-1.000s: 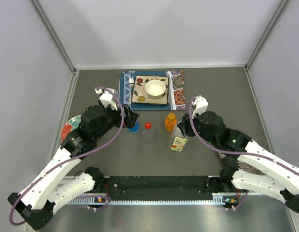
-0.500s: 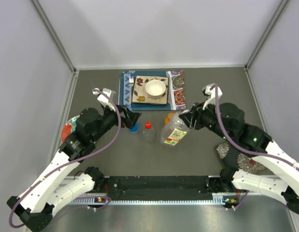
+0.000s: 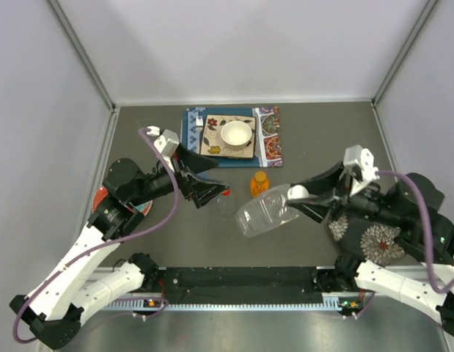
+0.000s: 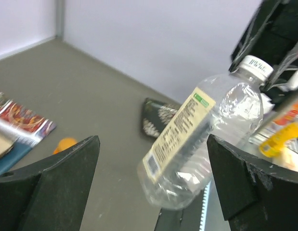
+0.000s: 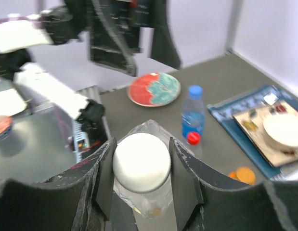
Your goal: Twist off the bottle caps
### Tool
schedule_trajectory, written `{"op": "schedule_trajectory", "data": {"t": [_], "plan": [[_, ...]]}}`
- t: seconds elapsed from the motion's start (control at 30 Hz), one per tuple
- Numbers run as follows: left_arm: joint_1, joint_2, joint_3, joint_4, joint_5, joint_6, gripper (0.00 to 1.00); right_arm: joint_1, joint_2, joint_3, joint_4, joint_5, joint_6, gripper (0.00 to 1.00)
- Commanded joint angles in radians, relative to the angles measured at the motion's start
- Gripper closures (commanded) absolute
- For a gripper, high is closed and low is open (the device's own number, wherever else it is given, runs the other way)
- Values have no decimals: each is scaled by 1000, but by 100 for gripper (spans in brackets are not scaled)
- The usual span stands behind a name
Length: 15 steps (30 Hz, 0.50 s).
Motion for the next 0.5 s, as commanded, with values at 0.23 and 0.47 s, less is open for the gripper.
{"op": "schedule_trajectory", "data": {"t": [0.23,0.47], "plan": [[14,92,18,522,571,-298,1,9,54,91,136,-581,-18,100],[14,64,-18,501,594,-231,1,11,106,122,221,-575,27,100]]}}
